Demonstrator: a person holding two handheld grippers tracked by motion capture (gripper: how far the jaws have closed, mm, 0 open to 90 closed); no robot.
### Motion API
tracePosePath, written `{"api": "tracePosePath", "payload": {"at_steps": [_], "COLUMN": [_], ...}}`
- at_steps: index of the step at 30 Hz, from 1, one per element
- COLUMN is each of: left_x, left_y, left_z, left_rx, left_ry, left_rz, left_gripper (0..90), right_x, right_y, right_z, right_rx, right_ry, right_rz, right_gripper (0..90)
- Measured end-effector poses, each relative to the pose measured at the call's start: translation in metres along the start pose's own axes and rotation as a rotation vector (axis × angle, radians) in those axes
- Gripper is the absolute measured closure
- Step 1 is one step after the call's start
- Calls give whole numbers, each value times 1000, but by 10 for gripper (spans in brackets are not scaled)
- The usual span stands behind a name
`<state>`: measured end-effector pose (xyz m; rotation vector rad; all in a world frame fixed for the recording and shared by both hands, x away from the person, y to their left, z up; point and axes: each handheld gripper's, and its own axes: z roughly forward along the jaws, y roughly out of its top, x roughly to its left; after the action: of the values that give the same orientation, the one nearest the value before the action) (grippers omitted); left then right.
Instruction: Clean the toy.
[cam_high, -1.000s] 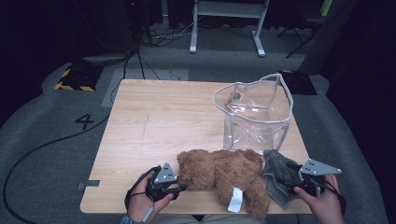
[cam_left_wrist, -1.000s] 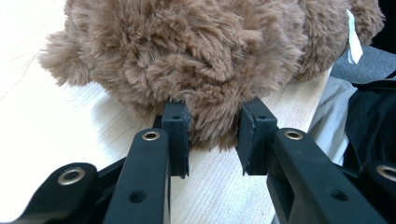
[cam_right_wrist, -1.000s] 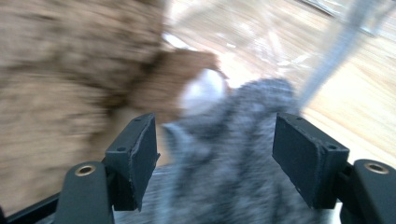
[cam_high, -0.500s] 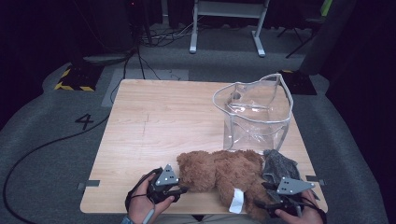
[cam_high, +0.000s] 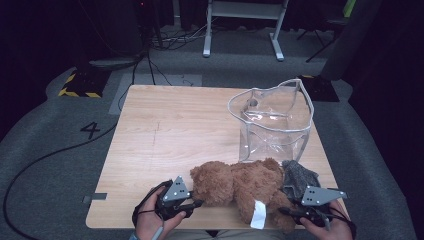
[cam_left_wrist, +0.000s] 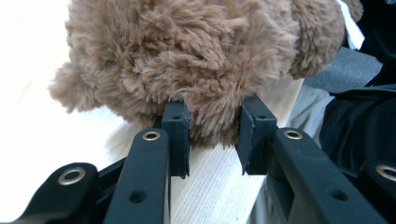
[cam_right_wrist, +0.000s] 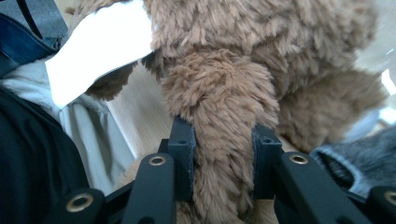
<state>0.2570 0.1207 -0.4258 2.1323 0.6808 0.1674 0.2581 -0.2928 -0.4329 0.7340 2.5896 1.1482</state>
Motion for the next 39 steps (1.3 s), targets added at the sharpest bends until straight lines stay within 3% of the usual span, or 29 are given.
{"api": "tracePosePath", "payload": {"at_steps": [10, 17, 23, 27, 28, 31, 32, 35, 39], "left_x": [-5, -9, -12, -9, -4, 1, 5, 9, 13], "left_y": [6, 10, 15, 13, 11, 8, 6, 5, 11], "left_z": [-21, -34, -43, -30, -21, -14, -6, 4, 16], "left_rx": [-73, -96, -124, -73, -54, -42, -33, -38, -20], "left_ry": [-19, -6, 23, 49, 61, 72, 82, 97, 115], "left_rz": [-10, -5, 9, 20, 4, -14, -23, -28, -7], "left_gripper": [687, 691, 758, 753, 726, 665, 615, 454, 347], "right_x": [10, 18, 18, 10, 1, -6, -16, -27, -36], "right_y": [28, 39, 49, 49, 48, 46, 45, 43, 43], "right_z": [-34, -50, -62, -56, -45, -35, -23, -6, 6], "right_rx": [-55, -78, -88, -77, -76, -87, -81, -71, -65], "right_ry": [-36, -32, -28, -10, -11, -16, -26, -29, -48], "right_rz": [-43, -36, -12, 24, 50, 63, 70, 82, 72], "right_gripper": [690, 690, 689, 688, 677, 664, 656, 640, 606]}}
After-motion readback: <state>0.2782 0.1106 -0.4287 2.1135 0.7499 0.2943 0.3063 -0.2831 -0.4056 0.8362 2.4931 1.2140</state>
